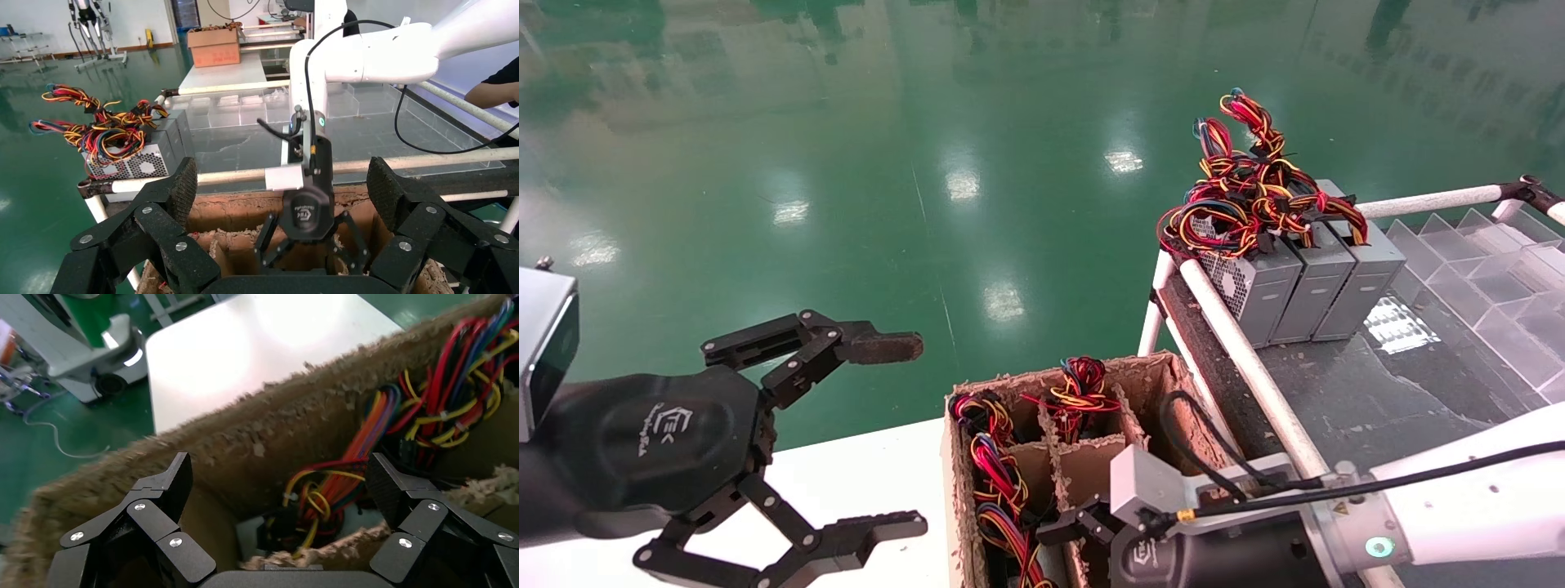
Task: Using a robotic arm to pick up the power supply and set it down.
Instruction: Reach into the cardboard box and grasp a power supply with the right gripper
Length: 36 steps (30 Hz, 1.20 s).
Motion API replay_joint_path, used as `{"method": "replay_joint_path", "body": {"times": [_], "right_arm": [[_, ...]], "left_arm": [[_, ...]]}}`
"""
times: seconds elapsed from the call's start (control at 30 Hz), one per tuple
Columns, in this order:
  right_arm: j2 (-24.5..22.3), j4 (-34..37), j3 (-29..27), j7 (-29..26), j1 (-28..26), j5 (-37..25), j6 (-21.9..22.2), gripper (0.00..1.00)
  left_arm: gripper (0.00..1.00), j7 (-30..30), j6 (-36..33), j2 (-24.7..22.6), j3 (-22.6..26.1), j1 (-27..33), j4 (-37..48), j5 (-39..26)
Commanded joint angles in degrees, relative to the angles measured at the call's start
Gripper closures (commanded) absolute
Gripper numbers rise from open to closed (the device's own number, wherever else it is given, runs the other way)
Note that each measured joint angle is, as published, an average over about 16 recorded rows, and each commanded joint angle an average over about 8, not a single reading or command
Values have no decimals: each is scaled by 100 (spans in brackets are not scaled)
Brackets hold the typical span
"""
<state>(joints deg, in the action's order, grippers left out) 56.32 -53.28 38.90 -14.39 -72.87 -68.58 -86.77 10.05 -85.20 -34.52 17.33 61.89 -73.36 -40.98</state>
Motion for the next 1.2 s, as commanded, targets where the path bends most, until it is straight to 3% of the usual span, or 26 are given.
{"method": "replay_joint_path", "body": {"times": [0.03,0.1,0.2,0.7,1.2], "right_arm": [[46,3,28,44,15,-73,94,65],[106,22,43,60,16,-108,151,89],[191,49,65,79,8,-152,213,100],[451,270,139,215,-91,-403,501,100],[601,572,163,398,-166,-426,465,100]], "left_arm": [[0,0,0,0,1,0,0,0],[0,-1,0,0,1,0,0,1],[0,-1,1,1,2,0,0,1],[0,-3,3,2,6,1,0,4],[0,-5,4,4,10,2,0,7]]}}
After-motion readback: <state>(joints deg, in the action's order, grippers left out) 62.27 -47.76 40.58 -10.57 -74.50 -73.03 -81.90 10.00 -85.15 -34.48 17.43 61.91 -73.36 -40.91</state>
